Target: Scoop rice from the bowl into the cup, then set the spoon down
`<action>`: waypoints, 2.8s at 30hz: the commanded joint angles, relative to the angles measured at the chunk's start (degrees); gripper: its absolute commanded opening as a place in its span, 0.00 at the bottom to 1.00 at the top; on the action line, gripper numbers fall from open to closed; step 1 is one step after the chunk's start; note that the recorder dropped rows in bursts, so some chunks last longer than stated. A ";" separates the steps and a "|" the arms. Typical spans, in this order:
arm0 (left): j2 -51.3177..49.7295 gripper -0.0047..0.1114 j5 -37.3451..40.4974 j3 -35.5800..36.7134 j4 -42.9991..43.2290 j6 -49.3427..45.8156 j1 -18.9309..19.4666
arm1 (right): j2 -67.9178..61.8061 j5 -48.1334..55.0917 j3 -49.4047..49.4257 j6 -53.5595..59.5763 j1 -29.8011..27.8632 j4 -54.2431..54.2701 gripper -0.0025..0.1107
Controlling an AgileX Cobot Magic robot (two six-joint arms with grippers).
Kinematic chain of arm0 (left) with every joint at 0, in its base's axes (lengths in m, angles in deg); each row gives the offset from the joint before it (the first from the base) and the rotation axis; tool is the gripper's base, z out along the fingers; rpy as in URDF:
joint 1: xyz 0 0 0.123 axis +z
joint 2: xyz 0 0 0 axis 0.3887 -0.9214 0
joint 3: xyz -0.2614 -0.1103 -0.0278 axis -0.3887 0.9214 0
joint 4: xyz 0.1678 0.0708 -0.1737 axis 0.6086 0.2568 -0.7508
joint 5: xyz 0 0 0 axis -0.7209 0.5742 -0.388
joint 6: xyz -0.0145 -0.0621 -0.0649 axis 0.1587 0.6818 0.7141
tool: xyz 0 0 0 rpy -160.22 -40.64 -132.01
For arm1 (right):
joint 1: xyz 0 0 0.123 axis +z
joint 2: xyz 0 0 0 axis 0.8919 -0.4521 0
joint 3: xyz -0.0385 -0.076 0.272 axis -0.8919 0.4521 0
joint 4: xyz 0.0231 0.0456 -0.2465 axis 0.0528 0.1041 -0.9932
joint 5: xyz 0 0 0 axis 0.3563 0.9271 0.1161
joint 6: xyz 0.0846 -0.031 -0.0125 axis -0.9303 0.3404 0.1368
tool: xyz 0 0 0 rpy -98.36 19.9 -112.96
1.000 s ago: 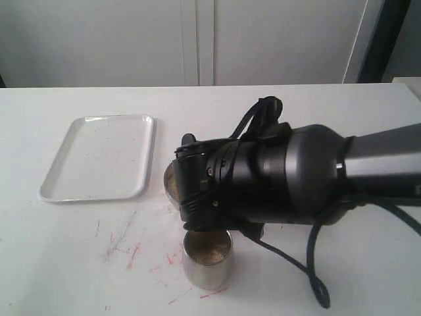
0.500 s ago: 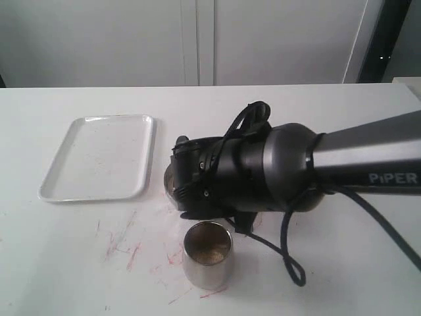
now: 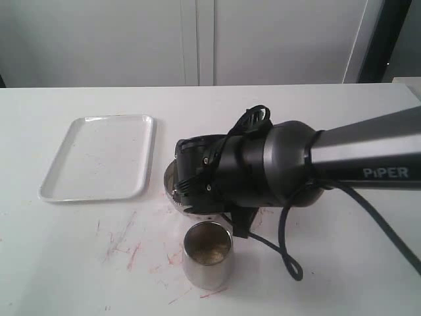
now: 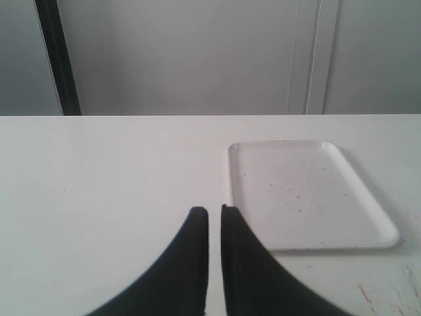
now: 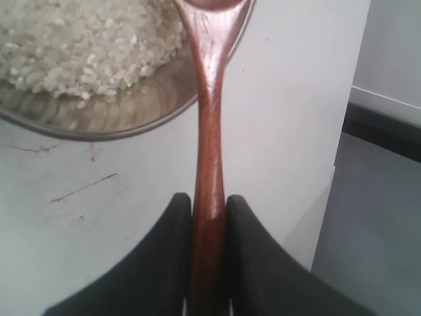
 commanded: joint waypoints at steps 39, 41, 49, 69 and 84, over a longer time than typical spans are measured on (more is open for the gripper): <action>-0.02 0.16 -0.23 -0.40 -0.26 0.31 -0.24 | -1.76 -0.43 -0.04 3.82 -2.68 9.70 0.02; -0.02 0.16 -0.23 -0.40 -0.26 0.31 -0.24 | -1.44 -1.47 -0.04 3.82 -2.93 10.72 0.02; -0.02 0.16 -0.23 -0.40 -0.26 0.31 -0.24 | -0.89 -2.48 -1.02 6.03 -3.57 15.64 0.02; -0.02 0.16 -0.23 -0.40 -0.26 0.31 -0.24 | 6.12 1.28 -11.99 27.71 -18.37 56.08 0.02; -0.02 0.16 -0.23 -0.40 -0.26 0.31 -0.24 | 11.83 6.81 -11.87 29.19 -18.62 58.93 0.02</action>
